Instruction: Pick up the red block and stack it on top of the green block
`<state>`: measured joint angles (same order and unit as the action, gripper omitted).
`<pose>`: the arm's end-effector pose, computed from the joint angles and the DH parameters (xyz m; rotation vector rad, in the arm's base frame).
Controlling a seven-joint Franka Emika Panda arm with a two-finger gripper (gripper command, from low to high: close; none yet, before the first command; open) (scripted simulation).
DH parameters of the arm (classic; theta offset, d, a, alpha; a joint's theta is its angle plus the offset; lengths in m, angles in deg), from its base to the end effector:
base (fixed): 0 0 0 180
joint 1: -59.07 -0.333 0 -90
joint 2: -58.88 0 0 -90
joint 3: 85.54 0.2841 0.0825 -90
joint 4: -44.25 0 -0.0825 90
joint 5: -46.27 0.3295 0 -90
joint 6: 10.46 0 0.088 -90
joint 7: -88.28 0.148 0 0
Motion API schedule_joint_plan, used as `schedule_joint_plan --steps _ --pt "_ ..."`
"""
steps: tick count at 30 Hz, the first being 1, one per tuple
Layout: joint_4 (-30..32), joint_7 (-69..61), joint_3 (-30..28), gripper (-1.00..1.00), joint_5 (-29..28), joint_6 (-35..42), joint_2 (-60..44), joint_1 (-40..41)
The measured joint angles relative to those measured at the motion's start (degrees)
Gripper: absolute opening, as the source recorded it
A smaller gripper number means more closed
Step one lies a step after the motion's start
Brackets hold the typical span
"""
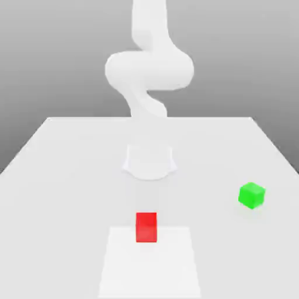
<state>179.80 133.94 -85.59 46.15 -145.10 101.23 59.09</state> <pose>0.3671 -0.0006 0.6098 -2.4953 1.0509 -0.9449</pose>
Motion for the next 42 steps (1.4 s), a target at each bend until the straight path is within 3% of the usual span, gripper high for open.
schedule_joint_plan --steps 16,23,24,31,39,42 --pt "29.6 -1.9 -0.7 0.00 -0.3 -23.4 -29.7 0.4" --pt "31.1 -2.8 -0.4 0.00 0.5 -39.5 -49.8 0.7" --pt "30.8 -3.0 -0.3 -1.00 0.8 -41.1 -51.7 0.7" --pt "30.8 -2.9 -0.2 -1.00 0.6 -41.4 -52.1 0.8" --pt "32.9 -2.6 -0.2 -1.00 0.0 -28.6 -37.2 0.6" --pt "32.8 -5.0 2.5 -1.00 1.3 -26.4 -35.1 -3.5"
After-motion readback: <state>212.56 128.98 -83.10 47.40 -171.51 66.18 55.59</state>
